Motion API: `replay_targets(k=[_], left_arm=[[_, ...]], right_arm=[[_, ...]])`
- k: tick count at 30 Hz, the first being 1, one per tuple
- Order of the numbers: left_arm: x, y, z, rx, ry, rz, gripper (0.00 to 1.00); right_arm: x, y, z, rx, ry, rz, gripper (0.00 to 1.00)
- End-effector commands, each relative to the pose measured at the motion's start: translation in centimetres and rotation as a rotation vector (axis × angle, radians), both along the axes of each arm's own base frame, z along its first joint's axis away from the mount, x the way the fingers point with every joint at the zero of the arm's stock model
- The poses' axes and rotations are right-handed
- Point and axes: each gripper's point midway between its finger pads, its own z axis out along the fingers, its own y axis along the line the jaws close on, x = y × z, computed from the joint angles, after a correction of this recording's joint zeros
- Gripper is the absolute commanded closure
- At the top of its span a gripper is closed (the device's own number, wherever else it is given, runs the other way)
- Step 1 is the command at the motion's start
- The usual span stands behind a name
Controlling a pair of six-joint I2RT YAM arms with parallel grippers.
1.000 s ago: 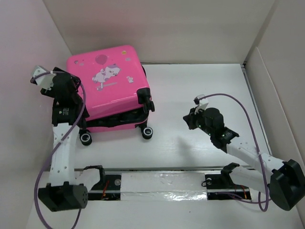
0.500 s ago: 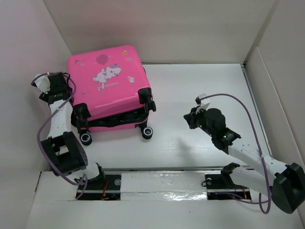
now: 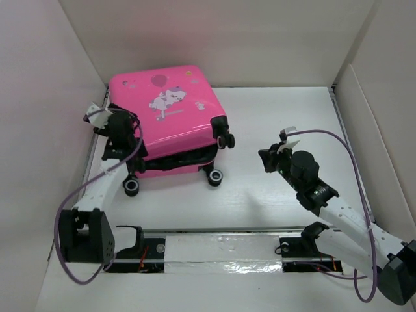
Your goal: Pack the luggage
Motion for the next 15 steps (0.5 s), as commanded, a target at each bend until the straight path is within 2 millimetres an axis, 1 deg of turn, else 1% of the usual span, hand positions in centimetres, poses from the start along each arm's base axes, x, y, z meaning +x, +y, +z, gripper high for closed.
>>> replay_targets(k=[1, 2, 3, 5, 6, 7, 8, 9, 10, 11, 12, 13, 15], left_arm=[[-5.3, -14.7, -10.9, -0.223, 0.280, -0.422, 0.44], [-6.1, -16.0, -11.5, -0.250, 0.278, -0.441, 0.44], [-7.1, -18.6, -11.6, -0.249, 0.282, -0.500, 0.44], [-8.3, -21.7, -11.1, -0.265, 0.263, -0.565, 0.44], [-9.6, -24.0, -10.8, -0.248, 0.269, -0.613, 0.44], [-10.3, -25.1, -9.9, -0.252, 0.248, -0.637, 0.44], [-10.8, -25.8, -9.1, -0.247, 0.225, -0.653, 0.43], [-10.8, -25.6, -7.9, -0.221, 0.194, -0.626, 0.43], [-11.0, -25.6, -6.0, -0.225, 0.148, -0.624, 0.41], [-10.8, -25.2, -4.2, -0.227, 0.107, -0.611, 0.39], [-10.5, -24.5, -2.8, -0.209, 0.066, -0.588, 0.37], [-10.6, -23.9, -0.6, -0.179, 0.009, -0.593, 0.32], [-9.5, -22.3, 3.2, -0.164, -0.096, -0.539, 0.28]], right_arm=[[0.2, -1.6, 2.0, 0.018, -0.050, -0.087, 0.94], [0.1, -1.8, 2.2, 0.020, -0.053, -0.096, 0.93], [-0.1, -2.0, 2.2, 0.021, -0.051, -0.103, 0.92], [-0.3, -2.8, 2.7, 0.031, -0.067, -0.134, 0.91], [-0.3, -3.0, 2.6, 0.031, -0.061, -0.142, 0.86], [-0.2, -3.5, 2.6, 0.029, -0.059, -0.165, 0.82], [-0.2, -3.7, 2.9, 0.030, -0.059, -0.171, 0.79], [-0.2, -4.1, 2.7, 0.026, -0.048, -0.185, 0.71], [-0.3, -4.3, 2.8, 0.025, -0.046, -0.197, 0.67], [-0.3, -4.5, 2.8, 0.024, -0.042, -0.205, 0.64], [-0.5, -4.7, 3.0, 0.033, -0.043, -0.213, 0.59], [-0.7, -5.2, 2.5, 0.022, -0.027, -0.231, 0.56], [-0.6, -6.2, 2.3, 0.027, -0.023, -0.272, 0.53]])
